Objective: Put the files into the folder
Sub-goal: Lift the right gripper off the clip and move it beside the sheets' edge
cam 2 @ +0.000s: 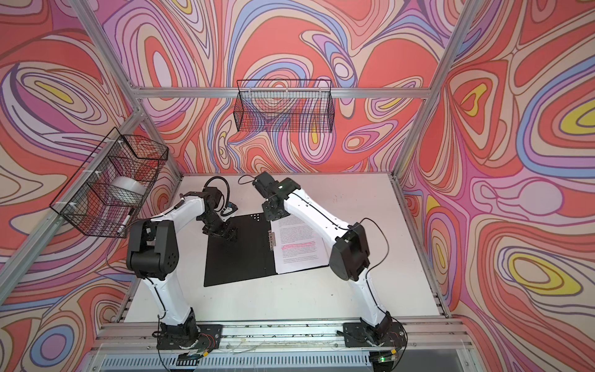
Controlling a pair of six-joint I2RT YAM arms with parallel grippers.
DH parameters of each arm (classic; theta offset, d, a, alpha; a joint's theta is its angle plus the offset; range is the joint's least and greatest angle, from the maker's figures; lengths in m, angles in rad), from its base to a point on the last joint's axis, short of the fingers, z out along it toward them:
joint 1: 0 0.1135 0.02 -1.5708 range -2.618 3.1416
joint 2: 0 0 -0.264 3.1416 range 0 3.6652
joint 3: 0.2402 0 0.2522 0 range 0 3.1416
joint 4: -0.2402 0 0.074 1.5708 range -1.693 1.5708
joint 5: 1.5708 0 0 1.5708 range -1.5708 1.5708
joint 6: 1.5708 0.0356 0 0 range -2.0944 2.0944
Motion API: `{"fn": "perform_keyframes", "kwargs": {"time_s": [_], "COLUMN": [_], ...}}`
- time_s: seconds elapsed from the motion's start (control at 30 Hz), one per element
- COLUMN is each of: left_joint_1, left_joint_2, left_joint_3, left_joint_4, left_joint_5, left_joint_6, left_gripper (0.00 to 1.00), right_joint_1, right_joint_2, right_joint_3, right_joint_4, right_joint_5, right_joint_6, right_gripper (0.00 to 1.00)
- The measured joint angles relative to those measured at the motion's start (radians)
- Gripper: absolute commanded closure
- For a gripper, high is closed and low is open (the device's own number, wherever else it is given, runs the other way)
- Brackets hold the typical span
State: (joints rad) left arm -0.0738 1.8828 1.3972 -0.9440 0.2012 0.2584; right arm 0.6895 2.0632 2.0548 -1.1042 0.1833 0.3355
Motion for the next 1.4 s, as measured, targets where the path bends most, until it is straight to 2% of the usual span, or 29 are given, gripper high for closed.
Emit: {"fn": "perform_keyframes", "kwargs": {"time_s": [0.1,0.2,0.37,0.47,0.63,1.07,1.4], "left_joint_1": [0.021,0.057,0.089,0.096,0.106,0.116,0.116], "left_joint_2": [-0.032,-0.038,-0.038,-0.042,-0.043,0.005,0.063], "left_joint_3": [0.002,0.002,-0.007,-0.039,-0.071,-0.064,-0.059], "left_joint_4": [-0.011,-0.023,-0.031,-0.029,-0.029,-0.029,-0.049], "left_joint_5": [-0.005,-0.004,-0.004,-0.004,-0.013,-0.053,-0.018], "left_joint_6": [-0.019,-0.047,-0.090,-0.112,-0.140,-0.167,-0.188], "left_gripper": [0.00,0.00,0.00,0.00,0.00,0.00,0.00], "right_joint_1": [-0.106,-0.205,-0.326,-0.388,-0.448,-0.478,-0.502], "right_joint_2": [-0.126,-0.223,-0.315,-0.340,-0.340,-0.190,-0.125], "right_joint_3": [-0.198,-0.388,-0.622,-0.713,-0.768,-0.766,-0.763], "right_joint_4": [0.144,0.282,0.480,0.570,0.628,0.618,0.594], "right_joint_5": [-0.012,-0.032,-0.114,-0.177,-0.249,-0.385,-0.450], "right_joint_6": [0.016,0.032,0.085,0.112,0.119,0.088,0.076], "right_gripper": [0.57,0.58,0.61,0.57,0.57,0.56,0.52]}}
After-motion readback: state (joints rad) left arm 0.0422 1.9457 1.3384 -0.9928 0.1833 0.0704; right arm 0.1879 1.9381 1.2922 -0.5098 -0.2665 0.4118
